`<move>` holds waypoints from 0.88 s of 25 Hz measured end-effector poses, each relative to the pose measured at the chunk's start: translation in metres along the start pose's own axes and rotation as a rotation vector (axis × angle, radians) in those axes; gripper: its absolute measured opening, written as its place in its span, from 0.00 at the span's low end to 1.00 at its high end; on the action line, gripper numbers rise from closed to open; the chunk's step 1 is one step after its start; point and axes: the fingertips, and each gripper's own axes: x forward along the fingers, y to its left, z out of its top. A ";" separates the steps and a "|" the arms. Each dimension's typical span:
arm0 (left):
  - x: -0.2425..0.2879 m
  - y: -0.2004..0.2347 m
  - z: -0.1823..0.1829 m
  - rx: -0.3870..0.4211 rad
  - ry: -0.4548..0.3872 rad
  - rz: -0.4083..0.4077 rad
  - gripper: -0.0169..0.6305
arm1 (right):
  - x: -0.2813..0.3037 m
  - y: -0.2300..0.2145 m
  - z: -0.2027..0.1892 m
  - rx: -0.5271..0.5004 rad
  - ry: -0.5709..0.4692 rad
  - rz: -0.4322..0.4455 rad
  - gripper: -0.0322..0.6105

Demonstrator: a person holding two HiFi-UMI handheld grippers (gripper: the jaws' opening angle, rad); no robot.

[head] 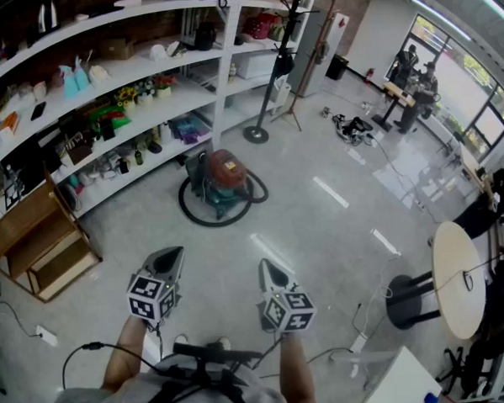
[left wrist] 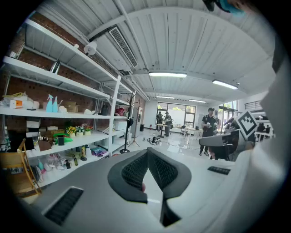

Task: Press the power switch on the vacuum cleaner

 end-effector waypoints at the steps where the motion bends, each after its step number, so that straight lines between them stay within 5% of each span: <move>1: 0.002 -0.001 -0.001 0.000 0.001 0.000 0.04 | 0.000 -0.002 0.000 0.006 0.000 0.004 0.07; 22: 0.032 -0.059 -0.005 0.014 0.006 0.034 0.04 | -0.023 -0.067 -0.001 -0.020 0.016 0.035 0.07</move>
